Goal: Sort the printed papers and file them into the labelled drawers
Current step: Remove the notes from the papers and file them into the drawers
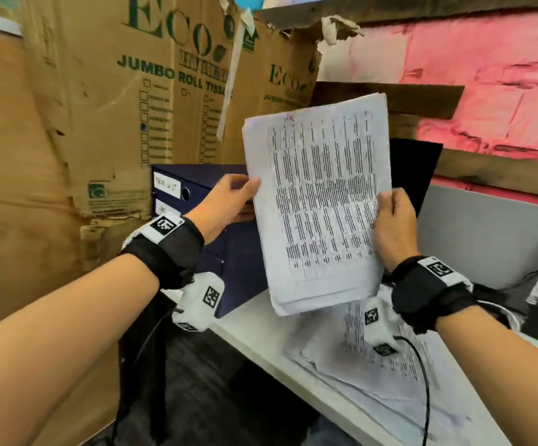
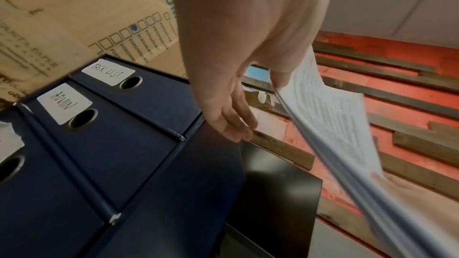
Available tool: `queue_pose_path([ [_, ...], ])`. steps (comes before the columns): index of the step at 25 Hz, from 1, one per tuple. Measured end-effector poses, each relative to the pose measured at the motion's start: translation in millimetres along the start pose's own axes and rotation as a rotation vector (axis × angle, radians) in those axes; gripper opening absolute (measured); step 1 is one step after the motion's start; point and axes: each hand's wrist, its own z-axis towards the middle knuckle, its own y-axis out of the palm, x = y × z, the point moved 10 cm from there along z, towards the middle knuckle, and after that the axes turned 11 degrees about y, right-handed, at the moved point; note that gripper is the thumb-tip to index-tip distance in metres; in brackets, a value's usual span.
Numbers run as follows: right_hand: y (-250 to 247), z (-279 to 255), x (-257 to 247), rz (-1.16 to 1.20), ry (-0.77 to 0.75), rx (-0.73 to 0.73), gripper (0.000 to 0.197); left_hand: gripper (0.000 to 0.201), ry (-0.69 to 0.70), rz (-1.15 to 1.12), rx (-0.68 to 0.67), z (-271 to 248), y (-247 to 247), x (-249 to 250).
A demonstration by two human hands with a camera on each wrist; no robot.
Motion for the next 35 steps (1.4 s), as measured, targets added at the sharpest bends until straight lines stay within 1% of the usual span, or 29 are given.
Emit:
queue_pose_path([
  [3,46.9,-16.7,-12.1,0.119,0.074,-0.034,0.023,0.029,0.046,-0.025,0.009,-15.2,-11.6,4.5],
  [5,78.6,-28.9,-16.6,0.183,0.13,-0.102,0.029,0.032,0.008,-0.058,0.053,-25.4,-37.6,-2.3],
  [7,112.3,-41.8,-26.0,0.206,0.143,-0.249,0.03,0.034,-0.049,-0.08,0.084,-37.6,-71.7,-11.0],
  [9,142.5,-53.4,-36.8,0.199,0.141,-0.415,0.025,0.029,-0.071,-0.086,0.099,-50.1,-100.9,-17.7],
  [11,163.7,-61.9,-44.4,0.197,0.149,-0.512,0.021,0.025,-0.069,-0.05,0.08,-59.7,-116.3,-23.0],
  [12,167.6,-61.9,-46.6,0.179,0.148,-0.503,0.022,0.026,-0.082,-0.045,0.072,-60.1,-121.0,-31.3],
  [14,162.2,-57.6,-53.3,0.107,0.095,-0.408,0.025,0.032,-0.159,-0.001,0.127,-61.4,-134.4,-55.7],
  [16,148.2,-55.2,-61.2,0.053,0.024,-0.306,0.025,0.034,-0.24,0.094,0.197,-63.6,-150.4,-81.3],
  [17,140.9,-54.1,-64.7,0.048,-0.008,-0.268,0.025,0.031,-0.272,0.177,0.202,-63.6,-156.6,-93.5],
  [18,135.2,-52.9,-66.0,0.055,-0.025,-0.242,0.024,0.028,-0.291,0.278,0.183,-62.4,-160.6,-104.4],
  [20,129.1,-51.4,-65.7,0.075,-0.037,-0.223,0.022,0.027,-0.29,0.489,0.093,-57.5,-161.3,-120.7],
  [22,128.4,-50.5,-64.5,0.082,-0.039,-0.22,0.02,0.033,-0.266,0.641,-0.003,-50.9,-156.4,-134.6],
  [23,129.0,-50.5,-64.1,0.082,-0.041,-0.22,0.019,0.034,-0.281,0.695,-0.028,-47.9,-155.1,-145.1],
  [25,131.0,-51.3,-65.4,0.069,-0.057,-0.221,0.019,0.033,-0.351,0.796,-0.034,-45.3,-155.1,-161.3],
  [27,133.2,-51.9,-67.1,0.044,-0.081,-0.219,0.02,0.042,-0.417,0.919,-0.067,-42.7,-152.6,-176.8],
  [28,134.5,-52.0,-67.5,0.033,-0.091,-0.221,0.021,0.047,-0.428,0.976,-0.128,-41.8,-145.3,-181.4],
  [29,135.9,-52.2,-67.6,0.023,-0.095,-0.224,0.021,0.053,-0.431,1.019,-0.194,-41.9,-136.0,-185.0],
  [30,137.5,-53.3,-67.8,0.017,-0.097,-0.232,0.021,0.056,-0.428,1.051,-0.233,-42.3,-129.3,-188.2],
  [33,144.2,-55.0,-69.5,0.011,-0.096,-0.249,0.021,0.042,-0.419,1.07,-0.225,-43.4,-131.7,-190.8],
  [35,150.4,-55.0,-72.1,0.004,-0.091,-0.263,0.021,0.041,-0.396,0.994,-0.213,-49.4,-146.7,-182.8],
])
